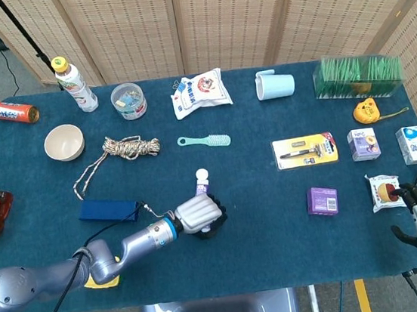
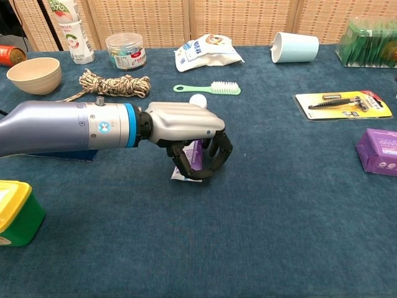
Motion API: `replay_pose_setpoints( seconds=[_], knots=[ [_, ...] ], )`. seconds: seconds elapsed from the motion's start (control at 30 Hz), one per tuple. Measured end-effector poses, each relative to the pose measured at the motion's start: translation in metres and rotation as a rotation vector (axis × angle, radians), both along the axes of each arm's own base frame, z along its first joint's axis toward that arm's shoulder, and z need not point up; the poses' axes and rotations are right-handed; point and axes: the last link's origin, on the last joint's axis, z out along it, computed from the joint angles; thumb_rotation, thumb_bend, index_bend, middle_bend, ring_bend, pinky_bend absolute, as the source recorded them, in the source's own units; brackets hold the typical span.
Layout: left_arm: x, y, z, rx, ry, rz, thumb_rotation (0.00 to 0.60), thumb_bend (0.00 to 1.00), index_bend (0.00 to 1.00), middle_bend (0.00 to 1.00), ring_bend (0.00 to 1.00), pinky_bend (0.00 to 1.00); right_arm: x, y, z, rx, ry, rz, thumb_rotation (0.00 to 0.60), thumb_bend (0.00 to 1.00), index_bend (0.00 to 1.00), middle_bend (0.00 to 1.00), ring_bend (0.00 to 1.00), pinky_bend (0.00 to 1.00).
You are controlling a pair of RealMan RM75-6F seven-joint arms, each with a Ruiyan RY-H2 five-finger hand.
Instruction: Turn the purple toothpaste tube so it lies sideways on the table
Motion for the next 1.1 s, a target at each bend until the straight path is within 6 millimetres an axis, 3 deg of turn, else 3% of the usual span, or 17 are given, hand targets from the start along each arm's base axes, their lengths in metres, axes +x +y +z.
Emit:
replay_pose_setpoints(
  seconds=[0.3,0.53,0.73,0.83,1.1],
  knots=[
    [-0.031,0.012,0.020,0.048,0.068,-0.002,0.515,0.42,0.67,0.46,0.38,0.36,0.004,-0.004,-0.003,0.004,0.001,0.010,0.600,0.22,0.28,0.23,0.24,0.19],
    [-0.036,0.019,0.038,0.089,-0.007,0.035,0.514,0.42,0.65,0.44,0.36,0.36,0.007,-0.006,-0.006,0.011,0.000,0.013,0.600,0.22,0.28,0.23,0.24,0.19],
    [-0.040,0.027,0.070,0.154,-0.065,0.055,0.514,0.42,0.62,0.42,0.35,0.36,0.010,-0.008,-0.008,0.017,-0.003,0.026,0.600,0.22,0.28,0.23,0.24,0.19],
    [-0.047,0.029,0.085,0.183,-0.045,0.070,0.514,0.42,0.56,0.40,0.33,0.36,0.010,-0.009,-0.008,0.017,-0.004,0.027,0.600,0.22,0.28,0.23,0.24,0.19],
    [-0.078,0.034,0.118,0.253,0.096,0.166,0.491,0.42,0.25,0.25,0.24,0.36,0.009,-0.009,-0.010,0.021,-0.009,0.028,0.600,0.22,0.28,0.23,0.24,0.19]
  ],
)
